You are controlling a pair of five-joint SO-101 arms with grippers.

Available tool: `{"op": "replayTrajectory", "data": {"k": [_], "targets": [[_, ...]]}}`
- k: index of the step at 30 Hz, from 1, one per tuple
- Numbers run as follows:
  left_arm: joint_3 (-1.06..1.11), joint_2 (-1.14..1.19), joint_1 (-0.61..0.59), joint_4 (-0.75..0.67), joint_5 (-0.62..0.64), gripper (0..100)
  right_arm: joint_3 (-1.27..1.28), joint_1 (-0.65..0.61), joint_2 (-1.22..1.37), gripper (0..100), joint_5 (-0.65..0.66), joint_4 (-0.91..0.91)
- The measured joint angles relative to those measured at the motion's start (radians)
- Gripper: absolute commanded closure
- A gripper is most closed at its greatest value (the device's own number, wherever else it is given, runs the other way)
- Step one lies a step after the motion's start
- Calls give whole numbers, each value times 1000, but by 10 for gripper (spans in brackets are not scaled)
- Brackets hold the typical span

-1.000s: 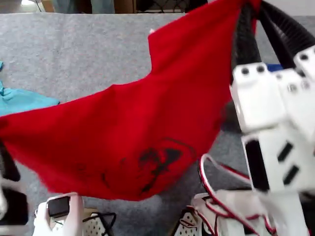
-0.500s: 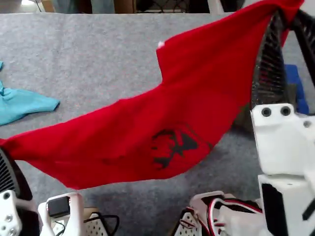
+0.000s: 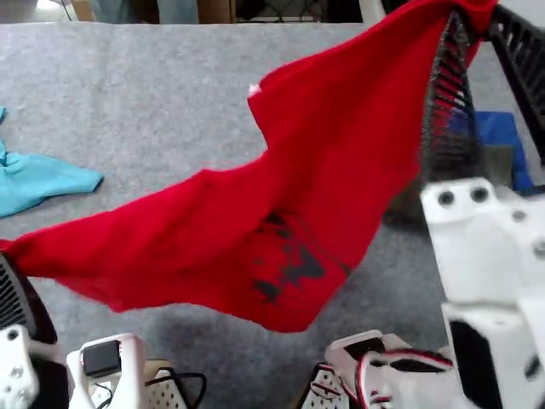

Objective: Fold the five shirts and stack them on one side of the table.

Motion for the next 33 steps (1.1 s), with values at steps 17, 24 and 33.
{"op": "replayTrajectory", "data": {"k": [17,24,33], "targets": [[1180,69,0,-1244,0,970,647,29,269,984,2,-410],[1149,450,0,-1579,0,970,706,32,511,984,0,-669],[872,928,0,-1590,0,970,540,64,735,984,-52,-666]]}}
